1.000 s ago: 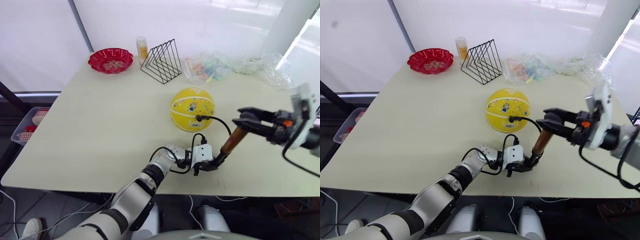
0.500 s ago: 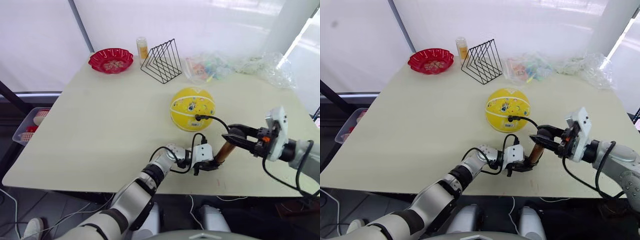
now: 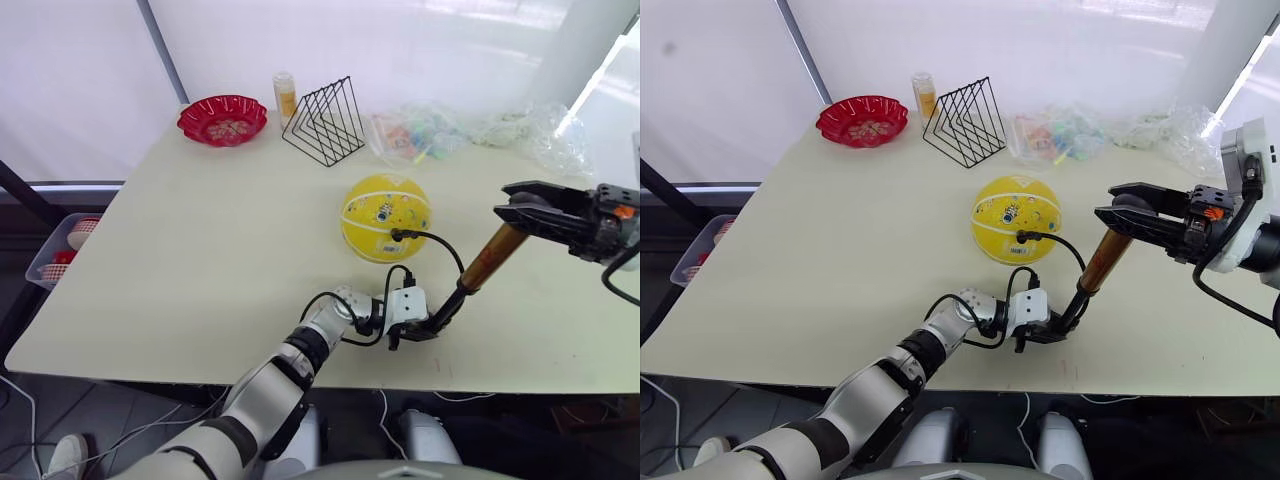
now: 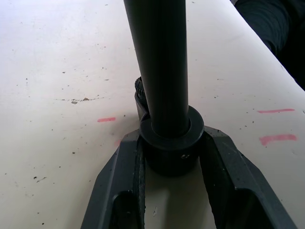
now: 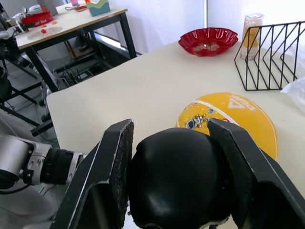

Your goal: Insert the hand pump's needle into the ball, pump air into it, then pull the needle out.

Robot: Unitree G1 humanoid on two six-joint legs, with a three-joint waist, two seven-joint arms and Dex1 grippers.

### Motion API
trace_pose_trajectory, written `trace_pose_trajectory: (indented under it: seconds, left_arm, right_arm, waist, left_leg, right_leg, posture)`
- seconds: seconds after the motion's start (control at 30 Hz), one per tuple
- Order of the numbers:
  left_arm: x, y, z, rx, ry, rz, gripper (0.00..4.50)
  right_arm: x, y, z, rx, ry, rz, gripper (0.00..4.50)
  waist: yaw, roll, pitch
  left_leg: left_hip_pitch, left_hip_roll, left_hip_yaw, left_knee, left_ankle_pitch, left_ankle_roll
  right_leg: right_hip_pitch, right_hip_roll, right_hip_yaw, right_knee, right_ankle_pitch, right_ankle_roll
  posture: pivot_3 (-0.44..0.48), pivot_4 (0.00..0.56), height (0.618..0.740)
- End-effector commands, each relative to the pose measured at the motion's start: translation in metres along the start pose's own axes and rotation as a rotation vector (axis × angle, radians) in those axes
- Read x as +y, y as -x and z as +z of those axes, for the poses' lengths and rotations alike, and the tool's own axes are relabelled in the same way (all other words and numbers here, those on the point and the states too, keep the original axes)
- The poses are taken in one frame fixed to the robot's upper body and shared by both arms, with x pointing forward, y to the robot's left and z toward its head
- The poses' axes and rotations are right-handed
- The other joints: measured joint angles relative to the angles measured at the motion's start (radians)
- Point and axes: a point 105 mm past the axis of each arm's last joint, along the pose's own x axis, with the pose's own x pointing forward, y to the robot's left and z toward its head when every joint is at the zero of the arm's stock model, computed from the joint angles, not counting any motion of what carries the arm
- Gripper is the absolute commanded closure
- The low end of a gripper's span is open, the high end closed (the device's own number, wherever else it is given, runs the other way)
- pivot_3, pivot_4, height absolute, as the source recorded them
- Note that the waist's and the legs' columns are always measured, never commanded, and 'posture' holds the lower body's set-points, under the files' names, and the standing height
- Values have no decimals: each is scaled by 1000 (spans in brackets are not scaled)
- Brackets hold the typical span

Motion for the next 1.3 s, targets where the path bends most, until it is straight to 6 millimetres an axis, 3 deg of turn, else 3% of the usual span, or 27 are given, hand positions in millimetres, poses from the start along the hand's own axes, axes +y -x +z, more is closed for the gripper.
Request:
trace_pose_trajectory:
  seconds: [0.03, 0.13, 0.23, 0.37, 0.43, 0.57, 0.73, 0.93, 1.03, 1.2, 1.3]
  left_arm:
    - [-44, 20, -86, 306, 198, -100, 3378]
    - [-44, 20, -86, 306, 198, -97, 3378]
    - [-44, 20, -86, 306, 198, -95, 3378]
    - [-43, 20, -86, 308, 196, -96, 3378]
    - [-43, 20, -86, 309, 196, -96, 3378]
    - [-44, 20, -87, 310, 194, -100, 3378]
    - [-45, 20, -87, 311, 195, -103, 3378]
    - [-45, 21, -87, 311, 197, -103, 3378]
    - [-45, 21, -87, 310, 198, -104, 3378]
    - [-45, 20, -87, 310, 197, -105, 3378]
    - [-45, 20, -87, 310, 197, -104, 3378]
  right_arm:
    - [-15, -6, -32, 72, 13, -125, 2527]
    - [-12, -19, -71, 121, -35, -121, 2527]
    - [-11, -24, -94, 152, -47, -134, 2527]
    - [-10, -26, -101, 148, -28, -126, 2527]
    - [-11, -26, -86, 94, 0, -121, 2527]
    - [-20, -11, -23, -66, 79, -119, 2527]
    - [-20, 11, 35, -168, 136, -124, 2527]
    - [-14, 24, 70, -201, 174, -125, 2527]
    - [-19, 21, 58, -170, 137, -143, 2527]
    - [-15, 0, -10, 7, 33, -114, 2527]
    - [-14, -7, -37, 51, -7, -116, 2527]
  waist:
    - [-1, 0, 0]
    - [-2, 0, -1]
    - [-2, 1, -1]
    - [-2, 2, -1]
    - [-3, 3, -1]
    - [-3, 7, 2]
    - [-2, 8, 4]
    - [-3, 8, 4]
    - [-2, 8, 4]
    - [-2, 2, -2]
    - [-4, 2, -2]
  left_leg:
    - [0, 0, 0, 0, 0, 0]
    - [1, 0, -1, 0, 0, 0]
    - [1, 0, -1, 0, 0, 0]
    - [2, 0, -1, 0, 0, 0]
    - [2, 0, -1, 0, 0, 0]
    - [2, 0, 0, 0, 0, 0]
    - [0, -1, -3, 0, 0, 0]
    - [0, -1, 0, 0, 0, 0]
    - [-2, -1, 1, 0, 0, 0]
    - [-2, 0, 0, -2, 0, 0]
    - [-2, 0, 0, -2, 0, 0]
  right_leg:
    - [0, 0, 0, 0, 0, 0]
    - [1, 4, 13, 0, 0, 0]
    - [1, 7, 16, 0, 0, 0]
    - [1, 11, 17, 0, 0, 0]
    - [1, 11, 18, 0, 0, 0]
    - [1, 11, 18, 0, 0, 0]
    - [1, 19, 34, -1, -1, -2]
    - [-1, 18, 40, -1, -1, -2]
    - [-3, 17, 42, -1, -1, -2]
    - [-3, 17, 45, -1, -1, -2]
    - [-4, 16, 47, -1, -1, -2]
  posture:
    - [0, 150, 735]
    - [0, 150, 735]
    - [0, 150, 735]
    - [0, 150, 735]
    - [0, 150, 735]
    - [0, 150, 735]
    - [0, 150, 735]
    - [0, 150, 735]
    - [0, 150, 735]
    - [0, 150, 735]
    - [0, 150, 735]
